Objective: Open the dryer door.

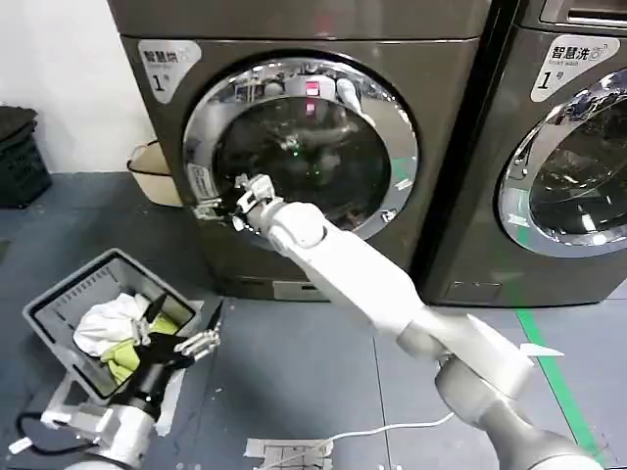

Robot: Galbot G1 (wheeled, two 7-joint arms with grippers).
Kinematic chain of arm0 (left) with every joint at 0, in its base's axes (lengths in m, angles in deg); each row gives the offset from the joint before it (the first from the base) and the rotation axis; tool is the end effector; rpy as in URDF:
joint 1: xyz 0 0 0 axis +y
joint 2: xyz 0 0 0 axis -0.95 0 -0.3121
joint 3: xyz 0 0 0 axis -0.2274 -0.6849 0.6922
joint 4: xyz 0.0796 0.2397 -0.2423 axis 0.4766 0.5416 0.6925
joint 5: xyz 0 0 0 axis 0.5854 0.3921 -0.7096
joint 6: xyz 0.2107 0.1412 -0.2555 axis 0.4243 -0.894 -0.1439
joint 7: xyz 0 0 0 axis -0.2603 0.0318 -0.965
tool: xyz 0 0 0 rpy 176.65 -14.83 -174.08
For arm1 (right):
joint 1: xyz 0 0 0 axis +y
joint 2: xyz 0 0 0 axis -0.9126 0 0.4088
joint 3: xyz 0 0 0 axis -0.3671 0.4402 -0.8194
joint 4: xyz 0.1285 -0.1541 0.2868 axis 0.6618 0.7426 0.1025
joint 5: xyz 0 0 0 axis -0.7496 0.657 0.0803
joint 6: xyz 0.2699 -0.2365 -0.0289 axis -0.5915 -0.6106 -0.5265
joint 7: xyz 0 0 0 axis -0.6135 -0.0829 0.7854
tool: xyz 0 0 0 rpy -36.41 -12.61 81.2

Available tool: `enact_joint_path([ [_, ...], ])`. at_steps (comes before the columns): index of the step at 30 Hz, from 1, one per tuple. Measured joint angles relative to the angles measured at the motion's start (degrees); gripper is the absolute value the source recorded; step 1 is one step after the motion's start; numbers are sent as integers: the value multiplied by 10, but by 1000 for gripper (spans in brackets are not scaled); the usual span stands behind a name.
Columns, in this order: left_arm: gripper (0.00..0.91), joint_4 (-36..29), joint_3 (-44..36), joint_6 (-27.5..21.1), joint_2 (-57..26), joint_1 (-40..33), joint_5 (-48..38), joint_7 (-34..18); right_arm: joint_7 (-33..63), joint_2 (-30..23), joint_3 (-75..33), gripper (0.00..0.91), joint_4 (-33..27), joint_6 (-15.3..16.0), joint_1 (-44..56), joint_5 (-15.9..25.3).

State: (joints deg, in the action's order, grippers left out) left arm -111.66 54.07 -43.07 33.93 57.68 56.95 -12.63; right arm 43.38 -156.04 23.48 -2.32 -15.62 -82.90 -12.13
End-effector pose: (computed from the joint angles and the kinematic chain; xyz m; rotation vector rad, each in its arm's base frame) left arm 0.1348 0.0624 -0.2039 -0.1775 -3.1281 -0.1181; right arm 0.5393 0.2776 -0.1365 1.4380 -2.7367 0.2414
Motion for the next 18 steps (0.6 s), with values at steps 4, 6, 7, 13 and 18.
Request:
enact_joint_path([
  [4, 907, -1, 0, 0, 0, 0, 0, 0, -16, -1, 1, 907, -16, -4, -6, 3],
  [6, 907, -1, 0, 0, 0, 1, 0, 0, -23, -1, 1, 907, -25, -8, -9, 4],
  [7, 907, -2, 0, 0, 0, 1, 0, 0, -26, -1, 1, 907, -29, -9, -10, 5],
  [13, 907, -2, 1, 2, 2, 5, -1, 0, -51, -2, -1, 907, -56, -17, -15, 16],
  [18, 907, -2, 1, 2, 2, 5, -1, 0, -70, -2, -2, 907, -69, -22, -15, 19],
])
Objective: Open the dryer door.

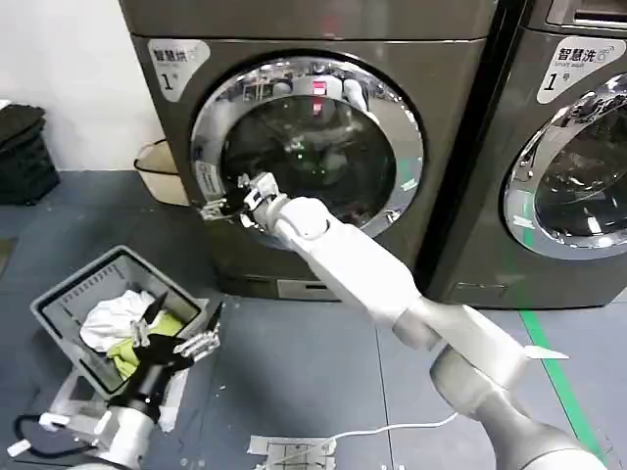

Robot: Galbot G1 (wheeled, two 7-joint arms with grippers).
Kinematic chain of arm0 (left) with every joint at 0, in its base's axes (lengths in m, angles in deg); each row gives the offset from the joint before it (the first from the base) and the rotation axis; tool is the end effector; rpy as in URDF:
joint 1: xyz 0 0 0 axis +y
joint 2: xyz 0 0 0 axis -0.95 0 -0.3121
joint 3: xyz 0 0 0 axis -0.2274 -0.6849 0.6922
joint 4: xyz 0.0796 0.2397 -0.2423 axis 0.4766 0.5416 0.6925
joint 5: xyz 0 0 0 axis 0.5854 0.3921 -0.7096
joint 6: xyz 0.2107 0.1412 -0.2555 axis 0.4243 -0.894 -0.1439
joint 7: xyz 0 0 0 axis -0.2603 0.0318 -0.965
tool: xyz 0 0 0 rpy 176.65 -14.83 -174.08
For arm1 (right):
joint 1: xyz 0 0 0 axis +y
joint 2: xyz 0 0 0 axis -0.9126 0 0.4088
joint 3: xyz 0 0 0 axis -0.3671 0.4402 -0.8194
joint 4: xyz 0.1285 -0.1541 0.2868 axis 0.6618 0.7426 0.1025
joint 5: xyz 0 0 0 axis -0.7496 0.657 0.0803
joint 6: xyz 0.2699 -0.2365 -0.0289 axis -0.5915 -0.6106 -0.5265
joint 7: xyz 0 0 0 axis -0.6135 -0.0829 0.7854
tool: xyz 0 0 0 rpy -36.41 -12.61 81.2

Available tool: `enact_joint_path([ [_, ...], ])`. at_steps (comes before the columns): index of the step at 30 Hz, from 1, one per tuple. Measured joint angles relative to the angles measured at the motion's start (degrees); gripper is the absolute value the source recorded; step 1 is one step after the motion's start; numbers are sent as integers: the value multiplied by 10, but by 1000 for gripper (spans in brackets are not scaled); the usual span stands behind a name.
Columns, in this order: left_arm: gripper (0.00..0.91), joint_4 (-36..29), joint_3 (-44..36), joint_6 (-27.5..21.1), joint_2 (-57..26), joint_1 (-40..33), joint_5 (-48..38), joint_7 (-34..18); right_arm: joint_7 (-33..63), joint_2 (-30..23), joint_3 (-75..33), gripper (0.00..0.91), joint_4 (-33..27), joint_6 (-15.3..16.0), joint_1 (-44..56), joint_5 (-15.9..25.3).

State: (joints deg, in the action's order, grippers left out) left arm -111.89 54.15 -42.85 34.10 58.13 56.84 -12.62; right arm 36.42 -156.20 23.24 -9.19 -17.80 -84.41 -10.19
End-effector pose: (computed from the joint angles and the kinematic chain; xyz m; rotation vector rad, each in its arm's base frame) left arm 0.1328 0.0622 -0.2036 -0.1758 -3.1286 -0.1135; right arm 0.5670 0.2586 -0.1505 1.4736 -2.6790 0.3017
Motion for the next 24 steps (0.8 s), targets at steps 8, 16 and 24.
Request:
enact_joint_path([
  [8, 907, -1, 0, 0, 0, 0, 0, 0, -27, 1, -3, 907, -4, -6, 0, 1],
  [16, 907, -1, 1, 0, -1, -2, -2, 0, -35, 3, 5, 907, 32, 1, 9, -19],
  [24, 907, -1, 4, 0, -2, -1, -3, 0, -55, 36, 31, 907, 109, 8, 14, -52],
])
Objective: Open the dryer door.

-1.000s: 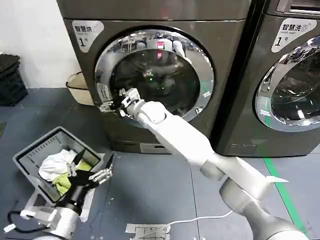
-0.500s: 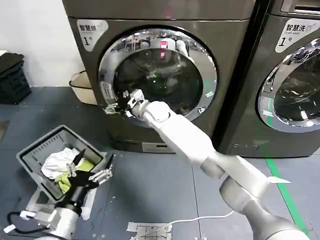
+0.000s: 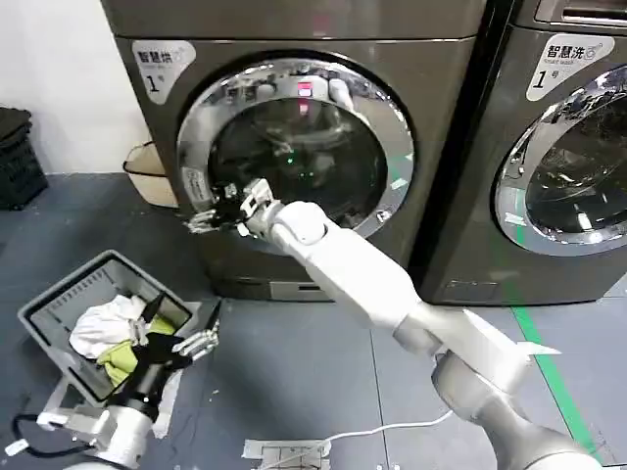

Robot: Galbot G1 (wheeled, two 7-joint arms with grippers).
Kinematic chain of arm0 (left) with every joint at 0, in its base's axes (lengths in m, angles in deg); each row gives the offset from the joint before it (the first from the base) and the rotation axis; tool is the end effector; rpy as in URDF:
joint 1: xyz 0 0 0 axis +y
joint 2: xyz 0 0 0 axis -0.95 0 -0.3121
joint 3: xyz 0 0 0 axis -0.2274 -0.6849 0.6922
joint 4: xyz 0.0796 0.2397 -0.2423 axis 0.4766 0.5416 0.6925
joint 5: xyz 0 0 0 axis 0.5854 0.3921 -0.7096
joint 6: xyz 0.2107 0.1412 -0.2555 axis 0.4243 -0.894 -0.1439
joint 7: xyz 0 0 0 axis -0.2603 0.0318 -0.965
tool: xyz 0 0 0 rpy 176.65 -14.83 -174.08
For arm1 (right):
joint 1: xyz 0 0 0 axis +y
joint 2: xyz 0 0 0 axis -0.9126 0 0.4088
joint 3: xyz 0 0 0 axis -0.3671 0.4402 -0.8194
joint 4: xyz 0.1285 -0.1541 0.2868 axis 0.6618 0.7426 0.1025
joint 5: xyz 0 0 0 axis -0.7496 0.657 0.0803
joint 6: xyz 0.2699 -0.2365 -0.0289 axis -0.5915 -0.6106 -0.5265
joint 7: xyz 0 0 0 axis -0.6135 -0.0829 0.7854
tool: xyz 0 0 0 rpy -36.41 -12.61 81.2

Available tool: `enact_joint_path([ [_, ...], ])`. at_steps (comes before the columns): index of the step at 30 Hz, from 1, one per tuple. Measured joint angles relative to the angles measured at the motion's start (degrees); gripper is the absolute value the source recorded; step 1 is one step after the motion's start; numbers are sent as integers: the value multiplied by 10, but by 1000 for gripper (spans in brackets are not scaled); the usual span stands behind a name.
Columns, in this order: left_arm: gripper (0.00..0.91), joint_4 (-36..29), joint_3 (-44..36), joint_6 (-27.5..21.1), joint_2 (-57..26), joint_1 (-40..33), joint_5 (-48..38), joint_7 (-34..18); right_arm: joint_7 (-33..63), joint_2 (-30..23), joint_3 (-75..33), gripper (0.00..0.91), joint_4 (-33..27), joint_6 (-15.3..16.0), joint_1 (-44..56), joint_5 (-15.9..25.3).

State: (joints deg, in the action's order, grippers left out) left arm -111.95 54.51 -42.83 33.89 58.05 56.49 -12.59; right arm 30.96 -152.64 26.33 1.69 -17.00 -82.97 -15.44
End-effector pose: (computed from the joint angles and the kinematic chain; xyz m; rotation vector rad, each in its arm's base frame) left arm 0.1331 0.0638 -0.2025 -0.1749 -3.1323 -0.1153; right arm 0.5310 0.2648 -0.1386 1.7727 -2.5371 0.2265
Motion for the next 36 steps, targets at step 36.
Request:
enact_joint_path([
  [36, 907, 58, 103, -1, -85, -52, -112, 8, -126, 271, 55, 907, 329, 19, 16, -113],
])
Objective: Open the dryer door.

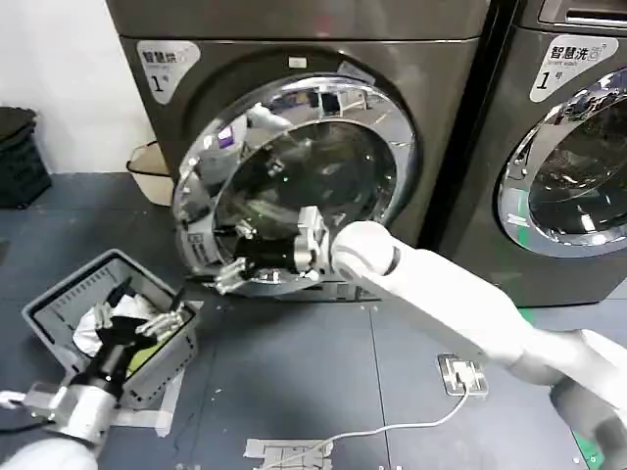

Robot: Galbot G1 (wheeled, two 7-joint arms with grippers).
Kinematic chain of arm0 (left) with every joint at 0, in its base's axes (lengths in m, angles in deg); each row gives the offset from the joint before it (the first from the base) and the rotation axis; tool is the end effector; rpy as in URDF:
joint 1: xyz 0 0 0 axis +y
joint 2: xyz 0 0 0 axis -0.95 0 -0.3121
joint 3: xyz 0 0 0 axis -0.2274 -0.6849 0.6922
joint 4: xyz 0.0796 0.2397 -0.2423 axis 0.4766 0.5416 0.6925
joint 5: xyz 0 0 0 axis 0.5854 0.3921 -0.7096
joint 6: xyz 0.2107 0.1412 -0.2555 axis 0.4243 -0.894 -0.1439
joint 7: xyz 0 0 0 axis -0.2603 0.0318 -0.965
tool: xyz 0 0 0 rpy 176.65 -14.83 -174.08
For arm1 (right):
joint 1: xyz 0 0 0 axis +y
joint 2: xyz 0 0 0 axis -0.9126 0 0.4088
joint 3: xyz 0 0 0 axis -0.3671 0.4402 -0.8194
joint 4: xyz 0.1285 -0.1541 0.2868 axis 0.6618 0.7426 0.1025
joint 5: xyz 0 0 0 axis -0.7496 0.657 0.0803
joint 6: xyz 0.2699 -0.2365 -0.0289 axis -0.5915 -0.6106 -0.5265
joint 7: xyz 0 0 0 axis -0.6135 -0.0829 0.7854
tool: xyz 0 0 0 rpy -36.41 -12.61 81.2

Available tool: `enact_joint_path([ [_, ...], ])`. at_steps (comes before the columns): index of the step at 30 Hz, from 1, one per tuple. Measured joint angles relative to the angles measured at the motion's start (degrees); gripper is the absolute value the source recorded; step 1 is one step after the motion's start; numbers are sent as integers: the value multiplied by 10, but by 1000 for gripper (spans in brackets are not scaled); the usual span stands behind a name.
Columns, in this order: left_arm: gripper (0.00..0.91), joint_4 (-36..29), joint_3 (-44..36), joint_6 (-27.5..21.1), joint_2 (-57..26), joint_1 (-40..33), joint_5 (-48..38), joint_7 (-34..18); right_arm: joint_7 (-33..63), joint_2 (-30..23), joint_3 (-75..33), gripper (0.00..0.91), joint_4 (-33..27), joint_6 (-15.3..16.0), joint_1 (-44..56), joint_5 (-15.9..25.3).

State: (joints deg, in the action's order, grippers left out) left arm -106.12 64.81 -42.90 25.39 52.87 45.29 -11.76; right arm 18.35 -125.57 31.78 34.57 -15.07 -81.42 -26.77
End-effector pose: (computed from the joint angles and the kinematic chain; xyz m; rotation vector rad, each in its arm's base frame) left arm 0.1609 0.1296 -0.1949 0.1182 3.0969 0.1507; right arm 0.4474 0.1364 -0.1137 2.1922 -2.1746 0.2635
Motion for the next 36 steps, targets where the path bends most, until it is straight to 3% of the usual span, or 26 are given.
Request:
enact_joint_path([
  [15, 907, 59, -15, 5, -91, -57, -50, 1, -71, 143, -16, 907, 149, -10, 22, -15],
  [21, 907, 78, -39, 29, -126, -76, -97, 16, -76, 214, -64, 907, 206, -24, 64, 4],
  [31, 907, 89, -90, 58, -197, -114, -154, 68, -55, 344, -294, 907, 251, -27, 268, 31],
  [36, 907, 92, -120, 77, -229, -130, -152, 92, -24, 398, -413, 907, 252, -29, 379, 24],
])
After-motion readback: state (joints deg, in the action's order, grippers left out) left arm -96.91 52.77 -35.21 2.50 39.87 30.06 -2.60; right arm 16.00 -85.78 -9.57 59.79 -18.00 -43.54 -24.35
